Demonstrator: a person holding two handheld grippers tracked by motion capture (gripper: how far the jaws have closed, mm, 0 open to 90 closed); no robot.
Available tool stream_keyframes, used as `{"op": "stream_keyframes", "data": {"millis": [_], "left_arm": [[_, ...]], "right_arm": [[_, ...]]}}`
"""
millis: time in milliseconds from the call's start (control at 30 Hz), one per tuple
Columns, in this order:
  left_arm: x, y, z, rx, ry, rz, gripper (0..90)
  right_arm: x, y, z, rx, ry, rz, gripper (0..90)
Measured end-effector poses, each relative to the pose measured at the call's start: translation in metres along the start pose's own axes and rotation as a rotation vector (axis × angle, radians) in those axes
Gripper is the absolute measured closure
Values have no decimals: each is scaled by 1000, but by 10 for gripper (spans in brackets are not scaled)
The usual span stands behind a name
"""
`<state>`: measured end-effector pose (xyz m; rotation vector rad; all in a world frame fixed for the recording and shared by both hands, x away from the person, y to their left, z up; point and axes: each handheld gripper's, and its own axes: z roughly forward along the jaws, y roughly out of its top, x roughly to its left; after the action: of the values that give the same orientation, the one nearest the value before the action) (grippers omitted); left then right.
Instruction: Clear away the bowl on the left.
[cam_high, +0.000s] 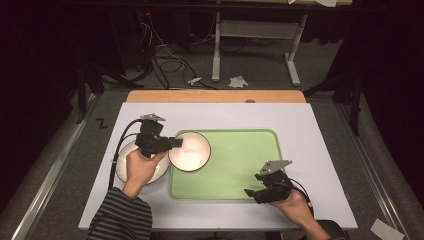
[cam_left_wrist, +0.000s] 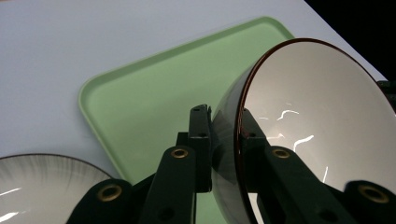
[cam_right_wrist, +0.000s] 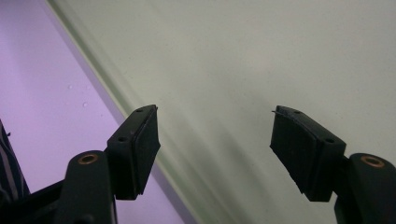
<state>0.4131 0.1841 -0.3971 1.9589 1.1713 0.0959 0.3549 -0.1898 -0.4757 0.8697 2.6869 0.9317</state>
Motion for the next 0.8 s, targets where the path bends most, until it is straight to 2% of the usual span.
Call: {"op": "stream_keyframes", "data": {"millis": [133, 267, 700, 800], "left_arm": [[-2, 5, 4, -1, -28, -3, 807], [-4, 7, 10, 2, -35, -9, 807], [-16, 23, 33, 29, -60, 6, 806], [-19, 28, 40, 34, -62, 6, 807]], "right_arm": [[-2, -1, 0, -6, 0, -8, 339], [-1, 0, -1, -10, 3, -7, 339], [0, 0, -2, -7, 2, -9, 339], [0, 0, -2, -25, 5, -5, 340]]}}
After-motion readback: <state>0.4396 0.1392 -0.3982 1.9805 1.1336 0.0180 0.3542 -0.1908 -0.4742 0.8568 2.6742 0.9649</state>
